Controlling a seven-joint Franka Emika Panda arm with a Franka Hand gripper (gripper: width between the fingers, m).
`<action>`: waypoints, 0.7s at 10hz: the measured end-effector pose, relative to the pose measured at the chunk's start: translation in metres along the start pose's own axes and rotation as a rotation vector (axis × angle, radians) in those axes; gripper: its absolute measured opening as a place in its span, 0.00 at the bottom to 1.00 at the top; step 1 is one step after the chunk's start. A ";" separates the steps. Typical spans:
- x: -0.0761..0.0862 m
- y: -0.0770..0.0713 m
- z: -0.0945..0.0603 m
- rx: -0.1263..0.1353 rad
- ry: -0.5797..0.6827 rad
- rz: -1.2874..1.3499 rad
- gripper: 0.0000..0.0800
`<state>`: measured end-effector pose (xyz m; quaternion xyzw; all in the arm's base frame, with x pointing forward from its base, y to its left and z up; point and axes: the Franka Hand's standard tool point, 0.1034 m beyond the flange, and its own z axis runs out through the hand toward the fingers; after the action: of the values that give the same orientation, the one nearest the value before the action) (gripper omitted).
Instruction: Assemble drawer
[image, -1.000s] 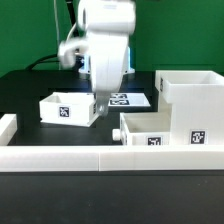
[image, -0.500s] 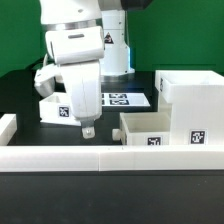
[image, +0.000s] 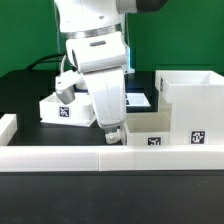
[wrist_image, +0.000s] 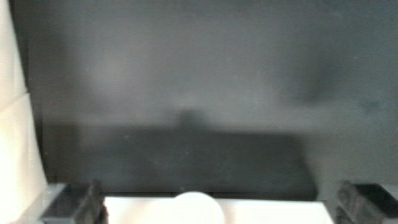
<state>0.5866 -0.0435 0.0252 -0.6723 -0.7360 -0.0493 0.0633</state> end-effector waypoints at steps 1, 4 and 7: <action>-0.001 0.000 0.000 0.000 0.000 0.001 0.81; 0.000 -0.001 0.001 0.002 0.001 0.002 0.81; 0.022 0.002 0.008 0.014 0.023 0.048 0.81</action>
Offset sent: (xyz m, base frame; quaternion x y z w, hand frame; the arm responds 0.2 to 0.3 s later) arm 0.0000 0.0000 0.0000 0.0000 0.0000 0.0000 1.0000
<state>0.5868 -0.0201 0.0204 -0.6887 -0.7191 -0.0506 0.0777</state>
